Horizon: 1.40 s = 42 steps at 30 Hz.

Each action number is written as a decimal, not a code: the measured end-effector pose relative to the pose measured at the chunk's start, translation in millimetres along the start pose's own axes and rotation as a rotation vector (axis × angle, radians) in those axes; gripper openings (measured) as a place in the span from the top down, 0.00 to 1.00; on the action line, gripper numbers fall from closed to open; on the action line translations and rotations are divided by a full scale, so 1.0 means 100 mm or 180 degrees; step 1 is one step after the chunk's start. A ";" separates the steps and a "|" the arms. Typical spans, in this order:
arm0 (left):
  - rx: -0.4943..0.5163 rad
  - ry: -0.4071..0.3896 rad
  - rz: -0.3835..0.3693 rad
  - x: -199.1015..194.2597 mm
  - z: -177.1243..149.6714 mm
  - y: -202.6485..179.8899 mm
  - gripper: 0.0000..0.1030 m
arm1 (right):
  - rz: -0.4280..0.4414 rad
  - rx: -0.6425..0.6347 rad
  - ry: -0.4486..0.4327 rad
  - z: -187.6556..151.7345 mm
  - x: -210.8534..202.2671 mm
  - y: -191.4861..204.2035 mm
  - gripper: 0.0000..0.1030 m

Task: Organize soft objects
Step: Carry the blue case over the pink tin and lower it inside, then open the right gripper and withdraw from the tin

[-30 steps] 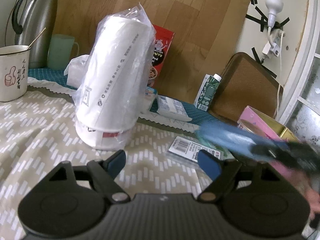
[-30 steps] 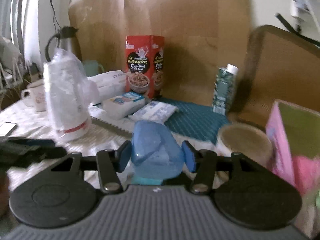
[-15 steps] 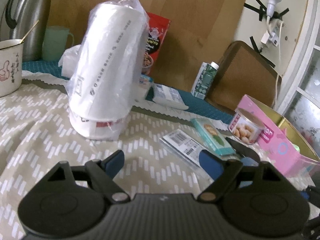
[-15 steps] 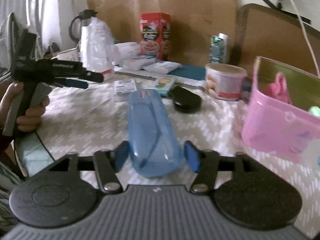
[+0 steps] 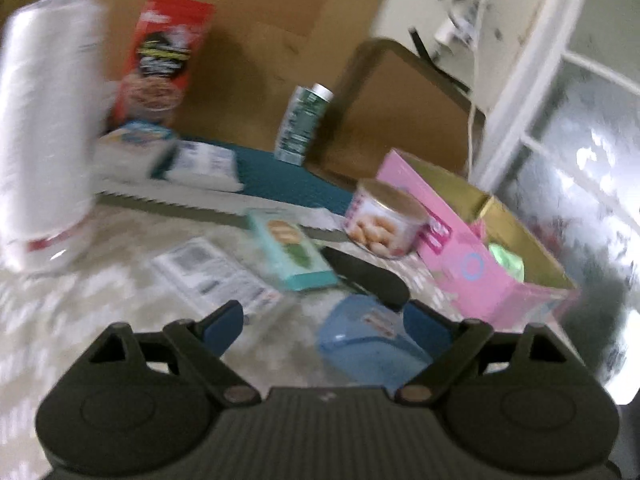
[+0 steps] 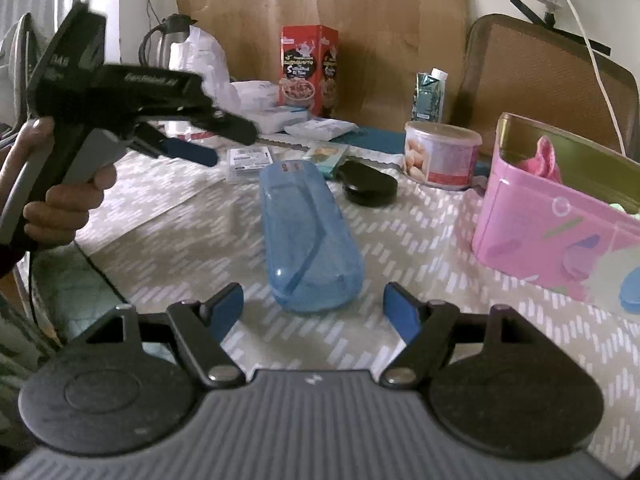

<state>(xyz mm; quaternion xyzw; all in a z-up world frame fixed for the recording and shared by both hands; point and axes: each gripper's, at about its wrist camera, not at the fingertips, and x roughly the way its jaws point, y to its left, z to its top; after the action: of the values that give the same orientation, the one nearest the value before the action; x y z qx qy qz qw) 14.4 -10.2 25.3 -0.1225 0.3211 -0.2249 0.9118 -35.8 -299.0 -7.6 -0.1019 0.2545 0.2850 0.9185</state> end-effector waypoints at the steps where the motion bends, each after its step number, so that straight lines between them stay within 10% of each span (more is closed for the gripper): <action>1: 0.0023 0.0084 0.0030 0.08 0.01 -0.05 0.11 | -0.0022 -0.0011 -0.0004 0.00 0.02 0.00 0.23; 16: -0.0009 0.0369 -0.0068 0.18 -0.21 -0.48 0.22 | -0.0017 0.0093 -0.0192 0.01 0.11 0.14 0.47; 30: 0.0891 -0.0080 -0.0736 0.61 0.64 -1.66 0.27 | -0.1030 0.0399 -0.1077 0.37 -0.42 -0.41 0.47; 42: 0.1129 0.0170 -0.0576 1.38 0.58 -2.12 0.25 | -0.1835 0.0980 -0.0812 0.45 0.01 -1.28 0.42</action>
<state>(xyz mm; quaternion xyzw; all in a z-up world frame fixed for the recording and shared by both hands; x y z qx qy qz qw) 77.1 -257.8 74.4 0.0175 0.2882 -0.3621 0.8863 56.4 -388.2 35.3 0.0066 0.1385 -0.0174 0.9902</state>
